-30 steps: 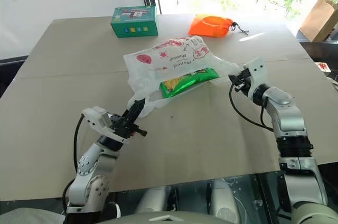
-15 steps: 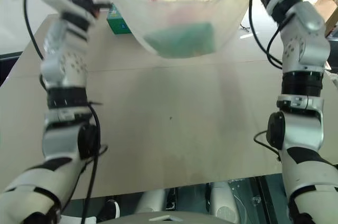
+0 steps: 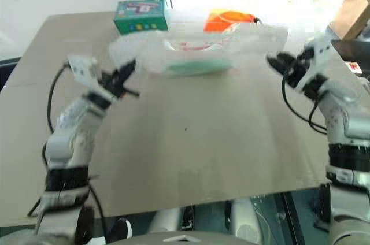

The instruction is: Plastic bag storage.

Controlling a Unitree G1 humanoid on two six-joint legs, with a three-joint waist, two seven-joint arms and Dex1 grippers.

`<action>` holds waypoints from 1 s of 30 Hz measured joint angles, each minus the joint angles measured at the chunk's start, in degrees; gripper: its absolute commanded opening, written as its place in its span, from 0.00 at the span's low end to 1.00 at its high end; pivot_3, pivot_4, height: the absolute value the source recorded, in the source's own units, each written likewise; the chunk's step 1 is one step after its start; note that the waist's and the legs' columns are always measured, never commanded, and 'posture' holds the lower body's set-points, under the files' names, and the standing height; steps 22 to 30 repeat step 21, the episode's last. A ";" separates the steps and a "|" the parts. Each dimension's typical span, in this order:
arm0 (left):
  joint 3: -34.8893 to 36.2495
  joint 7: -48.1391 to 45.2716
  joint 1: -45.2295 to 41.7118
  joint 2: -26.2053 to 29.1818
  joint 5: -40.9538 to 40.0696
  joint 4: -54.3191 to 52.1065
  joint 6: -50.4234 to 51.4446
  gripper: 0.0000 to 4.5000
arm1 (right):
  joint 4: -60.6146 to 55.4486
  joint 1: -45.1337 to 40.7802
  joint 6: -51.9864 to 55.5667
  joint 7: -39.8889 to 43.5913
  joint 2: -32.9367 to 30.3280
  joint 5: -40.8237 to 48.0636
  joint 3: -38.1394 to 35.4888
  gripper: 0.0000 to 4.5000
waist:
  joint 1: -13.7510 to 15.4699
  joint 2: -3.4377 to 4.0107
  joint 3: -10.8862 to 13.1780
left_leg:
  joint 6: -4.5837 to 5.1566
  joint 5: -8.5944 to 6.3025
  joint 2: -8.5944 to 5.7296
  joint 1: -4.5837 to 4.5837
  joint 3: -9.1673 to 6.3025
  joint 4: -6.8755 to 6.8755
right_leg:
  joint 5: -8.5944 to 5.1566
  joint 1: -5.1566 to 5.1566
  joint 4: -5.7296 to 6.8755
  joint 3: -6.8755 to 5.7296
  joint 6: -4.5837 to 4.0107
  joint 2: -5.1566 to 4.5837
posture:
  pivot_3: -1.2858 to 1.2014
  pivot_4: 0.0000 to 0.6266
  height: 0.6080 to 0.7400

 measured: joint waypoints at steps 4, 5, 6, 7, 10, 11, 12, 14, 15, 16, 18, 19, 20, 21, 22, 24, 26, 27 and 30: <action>-0.20 -3.13 18.11 2.94 0.55 -11.89 0.81 0.53 | -10.19 14.33 2.59 4.03 -4.25 1.39 1.08 1.00 | 0.61 0.04 -0.06 | -0.01 -0.02 0.00 1.13 -0.02 -0.01 | 0.00 1.07 0.01 0.07 -0.06 -0.01 | 0.52 0.24 1.00; -0.10 -3.67 22.53 2.56 1.21 -12.57 0.04 0.65 | -10.82 18.65 1.14 5.20 -4.94 0.05 2.10 1.00 | 0.78 0.02 -0.06 | 0.03 -0.05 0.00 1.23 0.00 -0.04 | -0.01 1.16 -0.03 0.12 -0.06 -0.02 | 0.52 0.24 1.00; -0.15 -3.95 25.42 1.97 1.70 -12.55 -0.29 0.74 | -10.57 21.73 0.15 5.95 -4.84 -1.21 3.02 1.00 | 0.89 0.01 -0.05 | 0.04 -0.05 0.00 1.24 0.03 -0.02 | 0.00 1.15 -0.02 0.18 -0.06 -0.02 | 0.52 0.24 1.00; -0.14 -4.66 29.37 0.50 1.95 -12.92 -1.88 0.84 | -10.31 25.63 -3.25 7.04 -4.50 -3.45 4.51 1.00 | 0.93 0.02 -0.06 | 0.06 -0.05 -0.01 1.20 0.08 -0.02 | 0.01 1.08 -0.02 0.29 -0.07 -0.01 | 0.52 0.24 1.00; -1.28 -6.09 36.84 -1.50 4.38 -13.34 -6.81 0.97 | -7.71 29.97 -11.66 9.36 -2.84 -6.58 4.90 1.00 | 1.00 -0.02 -0.14 | 0.11 -0.07 0.00 1.27 0.20 -0.01 | 0.01 1.06 0.02 0.52 -0.08 0.04 | 0.52 0.24 1.00; -2.10 -6.39 41.17 -2.96 7.31 -12.54 -11.07 0.97 | -4.08 31.38 -18.58 10.74 -1.67 -8.37 4.54 1.00 | 0.96 -0.12 -0.26 | 0.14 -0.09 0.00 1.35 0.28 -0.02 | 0.01 1.07 0.02 0.57 -0.09 0.11 | 0.52 0.24 1.00; -2.60 -6.43 42.67 -3.77 8.51 -11.91 -13.41 0.97 | -2.47 32.09 -21.71 11.42 -1.17 -9.05 4.25 1.00 | 0.99 -0.15 -0.28 | 0.28 -0.17 0.01 1.41 0.35 -0.04 | 0.00 1.09 0.01 0.62 -0.11 0.13 | 0.52 0.24 1.00; -3.33 -6.37 43.76 -4.36 11.67 -10.19 -17.62 0.97 | 1.99 31.91 -29.11 12.86 -0.72 -11.08 4.18 1.00 | 1.39 -0.07 -0.44 | 0.46 -0.27 0.01 1.59 0.43 -0.08 | -0.10 1.18 -0.01 0.65 -0.27 0.12 | 0.52 0.24 1.00; -3.50 -6.28 43.77 -4.46 12.73 -9.53 -18.83 0.97 | 3.57 31.60 -30.89 13.23 -0.69 -11.71 4.18 1.00 | 1.54 -0.08 -0.49 | 0.47 -0.28 0.02 1.62 0.44 -0.08 | -0.12 1.20 -0.01 0.65 -0.30 0.12 | 0.52 0.24 1.00; -3.60 -6.23 43.74 -4.70 13.85 -8.66 -20.37 0.97 | 5.84 31.04 -33.28 13.81 -0.66 -12.14 4.10 1.00 | 1.57 -0.11 -0.60 | 0.49 -0.29 0.02 1.64 0.45 -0.08 | -0.12 1.20 -0.01 0.66 -0.31 0.11 | 0.52 0.24 1.00; -3.76 -6.19 43.57 -5.27 14.68 -7.61 -22.10 0.97 | 9.68 30.26 -37.16 14.47 -0.46 -12.49 3.50 1.00 | 1.58 -0.20 -0.73 | 0.55 -0.32 0.03 1.73 0.48 -0.08 | -0.12 1.23 -0.01 0.68 -0.32 0.10 | 0.52 0.24 1.00; -3.81 -6.26 43.34 -5.41 14.81 -7.00 -22.96 0.97 | 12.45 29.70 -39.86 15.43 -0.38 -12.60 2.98 1.00 | 1.58 -0.21 -0.76 | 0.56 -0.33 0.03 1.74 0.50 -0.08 | -0.12 1.26 -0.01 0.71 -0.32 0.10 | 0.52 0.24 1.00; -3.82 -6.32 43.21 -5.44 14.89 -6.71 -23.36 0.97 | 14.11 29.27 -41.42 16.20 -0.37 -12.60 2.61 1.00 | 1.57 -0.19 -0.77 | 0.57 -0.34 0.04 1.75 0.52 -0.08 | -0.12 1.29 -0.01 0.73 -0.33 0.10 | 0.52 0.24 1.00; -3.84 -6.43 43.17 -5.43 14.99 -6.61 -23.60 0.97 | 16.27 28.78 -43.38 17.40 -0.35 -12.42 2.13 1.00 | 1.56 -0.19 -0.77 | 0.59 -0.35 0.04 1.76 0.54 -0.08 | -0.11 1.30 -0.01 0.76 -0.33 0.09 | 0.52 0.24 1.00; -3.84 -6.43 43.17 -5.43 14.99 -6.61 -23.60 0.97 | 16.27 28.78 -43.38 17.40 -0.35 -12.42 2.13 1.00 | 1.56 -0.19 -0.77 | 0.59 -0.35 0.04 1.76 0.54 -0.08 | -0.11 1.30 -0.01 0.76 -0.33 0.09 | 0.52 0.24 1.00; -3.84 -6.43 43.17 -5.43 14.99 -6.61 -23.60 0.97 | 16.27 28.78 -43.38 17.40 -0.35 -12.42 2.13 1.00 | 1.56 -0.19 -0.77 | 0.59 -0.35 0.04 1.76 0.54 -0.08 | -0.11 1.30 -0.01 0.76 -0.33 0.09 | 0.52 0.24 1.00; -3.84 -6.43 43.17 -5.43 14.99 -6.61 -23.60 0.97 | 16.27 28.78 -43.38 17.40 -0.35 -12.42 2.13 1.00 | 1.56 -0.19 -0.77 | 0.59 -0.35 0.04 1.76 0.54 -0.08 | -0.11 1.30 -0.01 0.76 -0.33 0.09 | 0.52 0.24 1.00; -3.84 -6.43 43.17 -5.43 14.99 -6.61 -23.60 0.97 | 16.27 28.78 -43.38 17.40 -0.35 -12.42 2.13 1.00 | 1.56 -0.19 -0.77 | 0.59 -0.35 0.04 1.76 0.54 -0.08 | -0.11 1.30 -0.01 0.76 -0.33 0.09 | 0.52 0.24 1.00; -3.84 -6.43 43.17 -5.43 14.99 -6.61 -23.60 0.97 | 16.27 28.78 -43.38 17.40 -0.35 -12.42 2.13 1.00 | 1.56 -0.19 -0.77 | 0.59 -0.35 0.04 1.76 0.54 -0.08 | -0.11 1.30 -0.01 0.76 -0.33 0.09 | 0.52 0.24 1.00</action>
